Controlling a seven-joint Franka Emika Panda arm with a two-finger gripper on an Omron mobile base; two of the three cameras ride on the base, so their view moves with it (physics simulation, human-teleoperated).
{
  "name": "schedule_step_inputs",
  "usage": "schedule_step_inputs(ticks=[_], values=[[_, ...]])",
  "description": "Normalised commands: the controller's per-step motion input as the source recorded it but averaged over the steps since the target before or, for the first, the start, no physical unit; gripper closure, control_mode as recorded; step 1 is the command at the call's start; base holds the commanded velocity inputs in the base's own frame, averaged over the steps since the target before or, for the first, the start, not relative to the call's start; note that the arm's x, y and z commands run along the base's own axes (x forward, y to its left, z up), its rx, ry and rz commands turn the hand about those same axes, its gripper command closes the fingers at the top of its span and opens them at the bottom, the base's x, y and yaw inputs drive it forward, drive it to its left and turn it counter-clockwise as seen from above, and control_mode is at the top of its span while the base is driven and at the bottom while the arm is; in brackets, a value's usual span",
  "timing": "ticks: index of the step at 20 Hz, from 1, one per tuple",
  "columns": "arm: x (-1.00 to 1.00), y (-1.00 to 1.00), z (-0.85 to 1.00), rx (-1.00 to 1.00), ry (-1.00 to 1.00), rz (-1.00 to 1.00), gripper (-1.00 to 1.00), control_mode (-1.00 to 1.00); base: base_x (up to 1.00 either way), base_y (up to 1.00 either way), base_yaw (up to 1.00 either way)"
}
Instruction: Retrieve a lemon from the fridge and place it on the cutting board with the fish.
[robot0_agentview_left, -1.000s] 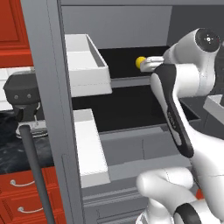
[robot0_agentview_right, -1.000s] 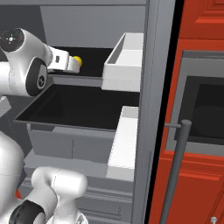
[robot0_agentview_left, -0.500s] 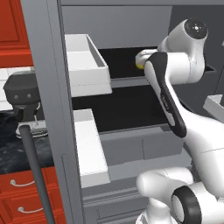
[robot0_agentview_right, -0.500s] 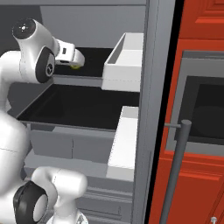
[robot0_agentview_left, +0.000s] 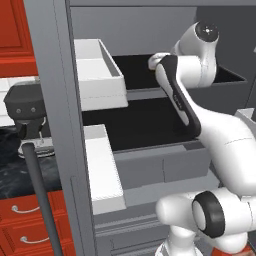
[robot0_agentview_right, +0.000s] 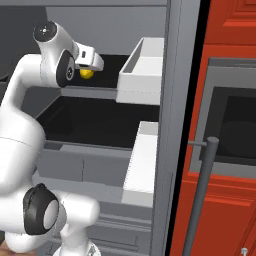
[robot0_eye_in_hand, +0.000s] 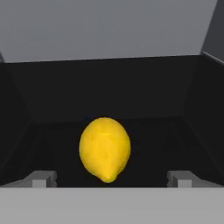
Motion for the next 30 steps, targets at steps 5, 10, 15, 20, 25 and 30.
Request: schedule_step_inputs(ticks=[5, 10, 15, 20, 25, 30], values=[[0.53, 0.00, -0.12, 0.00, 0.02, 0.00, -1.00, -1.00, 0.00, 0.00, 0.00], [0.06, 0.00, -0.01, 0.00, 0.07, 0.00, -1.00, -1.00, 0.00, 0.00, 0.00], [0.05, 0.08, -0.02, 0.00, 0.05, 0.00, -1.00, -1.00, 0.00, 0.00, 0.00], [0.11, 0.09, -0.12, 0.00, 0.02, 0.00, -1.00, -1.00, 0.00, 0.00, 0.00], [0.02, 0.01, -0.12, 0.00, 0.07, 0.00, -1.00, -1.00, 0.00, 0.00, 0.00], [0.00, -0.06, -0.06, 0.00, 0.06, 0.00, -1.00, -1.00, 0.00, 0.00, 0.00]])
